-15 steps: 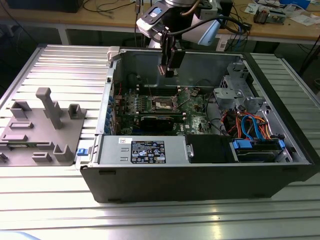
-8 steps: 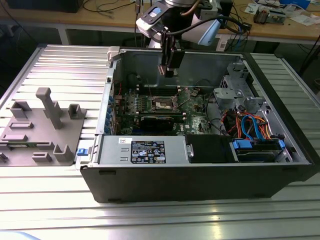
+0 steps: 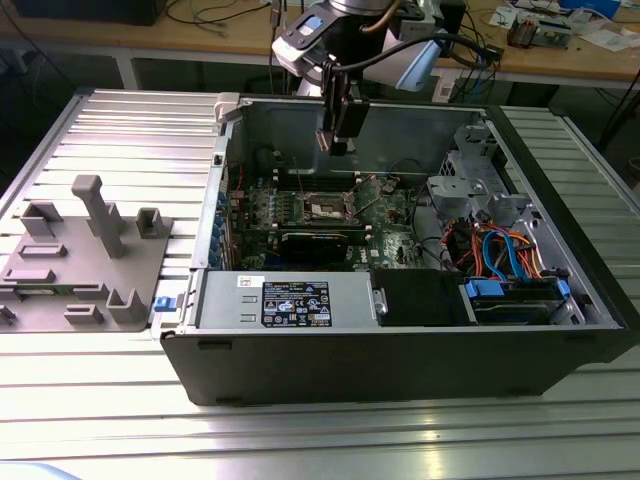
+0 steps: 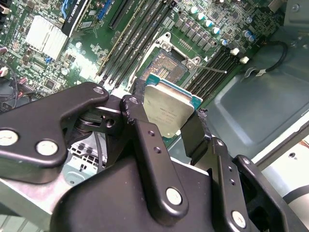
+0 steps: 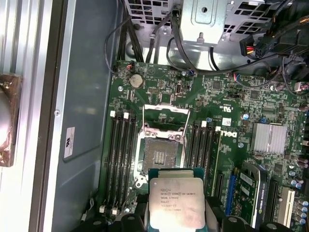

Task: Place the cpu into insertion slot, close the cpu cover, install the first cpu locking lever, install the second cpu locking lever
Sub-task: 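Place the cpu into insertion slot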

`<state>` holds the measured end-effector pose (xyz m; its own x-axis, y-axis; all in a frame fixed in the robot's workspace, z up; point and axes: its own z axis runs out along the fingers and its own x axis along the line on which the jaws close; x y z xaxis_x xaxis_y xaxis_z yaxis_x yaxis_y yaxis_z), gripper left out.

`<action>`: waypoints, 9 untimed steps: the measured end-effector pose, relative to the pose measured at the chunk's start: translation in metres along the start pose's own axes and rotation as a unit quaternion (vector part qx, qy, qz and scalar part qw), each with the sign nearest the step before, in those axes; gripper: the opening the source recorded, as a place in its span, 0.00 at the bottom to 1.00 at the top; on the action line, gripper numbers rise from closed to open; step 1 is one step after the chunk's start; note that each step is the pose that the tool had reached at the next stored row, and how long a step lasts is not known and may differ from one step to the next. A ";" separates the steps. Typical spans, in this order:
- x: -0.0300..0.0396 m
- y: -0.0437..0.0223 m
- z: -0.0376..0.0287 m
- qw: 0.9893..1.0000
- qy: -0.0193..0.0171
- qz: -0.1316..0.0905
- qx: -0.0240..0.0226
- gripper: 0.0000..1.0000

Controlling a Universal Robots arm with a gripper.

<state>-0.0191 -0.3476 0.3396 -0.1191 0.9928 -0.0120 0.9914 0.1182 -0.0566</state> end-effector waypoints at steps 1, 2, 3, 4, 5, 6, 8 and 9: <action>0.0000 0.0000 0.0001 1.000 0.000 0.000 0.000 0.54; 0.0000 0.0000 0.0004 1.000 0.000 0.000 0.000 0.54; 0.0000 0.0000 0.0005 1.000 0.000 0.000 0.000 0.54; 0.0000 0.0000 0.0007 1.000 0.000 0.000 0.000 0.54; 0.0000 0.0000 0.0010 1.000 0.000 0.000 0.000 0.54; 0.0000 0.0001 0.0014 1.000 0.000 0.000 0.000 0.54; 0.0000 0.0001 0.0017 1.000 0.000 0.000 0.000 0.54; 0.0000 0.0001 0.0019 1.000 0.000 0.000 0.000 0.54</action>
<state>-0.0191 -0.3476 0.3376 -0.1190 0.9928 -0.0121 0.9914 0.1182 -0.0566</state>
